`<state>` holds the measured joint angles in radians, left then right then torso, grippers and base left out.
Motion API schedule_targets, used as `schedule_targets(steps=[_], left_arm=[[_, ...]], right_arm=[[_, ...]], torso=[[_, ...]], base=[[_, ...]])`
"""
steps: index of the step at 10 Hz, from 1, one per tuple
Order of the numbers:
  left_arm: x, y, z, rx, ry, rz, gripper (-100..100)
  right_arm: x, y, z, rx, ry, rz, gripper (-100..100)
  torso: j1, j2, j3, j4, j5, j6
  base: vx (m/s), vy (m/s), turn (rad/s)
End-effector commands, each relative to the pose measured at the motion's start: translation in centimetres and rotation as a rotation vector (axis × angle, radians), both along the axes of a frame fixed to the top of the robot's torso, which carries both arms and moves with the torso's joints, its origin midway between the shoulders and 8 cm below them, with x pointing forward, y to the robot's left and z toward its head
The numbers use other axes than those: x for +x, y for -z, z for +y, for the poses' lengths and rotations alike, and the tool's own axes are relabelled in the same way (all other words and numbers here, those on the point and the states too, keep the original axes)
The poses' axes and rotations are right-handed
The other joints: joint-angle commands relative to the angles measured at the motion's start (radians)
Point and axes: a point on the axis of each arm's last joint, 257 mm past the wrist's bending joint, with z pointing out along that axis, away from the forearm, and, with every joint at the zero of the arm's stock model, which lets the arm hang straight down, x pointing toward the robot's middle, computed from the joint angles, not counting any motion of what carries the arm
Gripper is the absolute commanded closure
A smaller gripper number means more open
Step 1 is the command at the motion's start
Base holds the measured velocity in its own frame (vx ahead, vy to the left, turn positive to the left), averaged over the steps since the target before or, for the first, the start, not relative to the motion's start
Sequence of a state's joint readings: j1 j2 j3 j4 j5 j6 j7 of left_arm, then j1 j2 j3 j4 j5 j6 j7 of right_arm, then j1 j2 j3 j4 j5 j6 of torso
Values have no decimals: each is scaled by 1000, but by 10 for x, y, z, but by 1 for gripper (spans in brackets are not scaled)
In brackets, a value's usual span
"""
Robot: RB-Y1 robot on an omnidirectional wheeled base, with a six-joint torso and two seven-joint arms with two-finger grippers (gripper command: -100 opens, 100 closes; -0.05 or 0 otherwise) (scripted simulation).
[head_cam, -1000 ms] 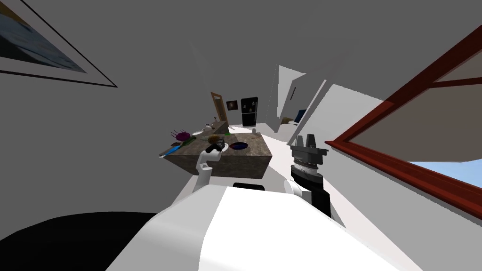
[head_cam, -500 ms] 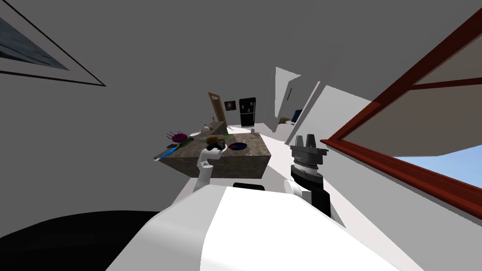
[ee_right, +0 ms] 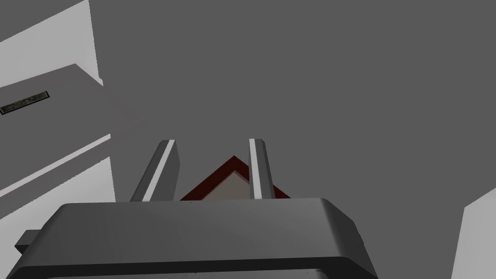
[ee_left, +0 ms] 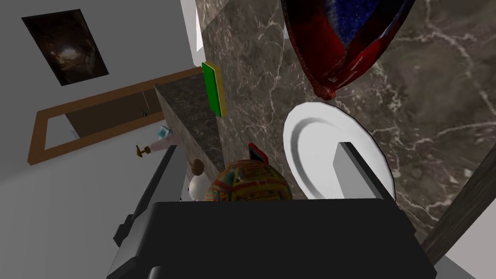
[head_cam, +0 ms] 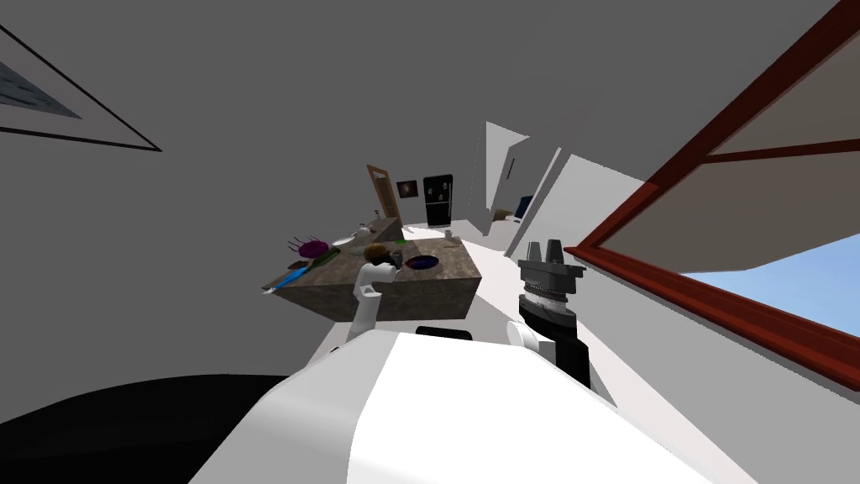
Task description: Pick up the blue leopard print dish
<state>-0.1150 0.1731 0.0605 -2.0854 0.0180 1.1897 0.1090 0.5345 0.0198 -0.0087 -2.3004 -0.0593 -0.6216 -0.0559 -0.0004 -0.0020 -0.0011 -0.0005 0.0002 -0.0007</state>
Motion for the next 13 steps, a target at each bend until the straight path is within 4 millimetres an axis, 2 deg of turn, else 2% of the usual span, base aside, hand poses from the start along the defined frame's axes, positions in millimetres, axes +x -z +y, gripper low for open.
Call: schedule_targets(steps=[1, 13], left_arm=[[0, 7, -3, -13, -5, 43, -100], [-32, 57, -7, -58, -47, 321, -100]], right_arm=[[0, 0, 0, 0, 0, 0, 0], [0, 0, 0, 0, 0, 0, 0]], torso=[[0, 0, 0, 0, 0, 0], [-1, -1, 0, 0, 0, 0]], base=[[26, 0, -100], [28, -4, -68]])
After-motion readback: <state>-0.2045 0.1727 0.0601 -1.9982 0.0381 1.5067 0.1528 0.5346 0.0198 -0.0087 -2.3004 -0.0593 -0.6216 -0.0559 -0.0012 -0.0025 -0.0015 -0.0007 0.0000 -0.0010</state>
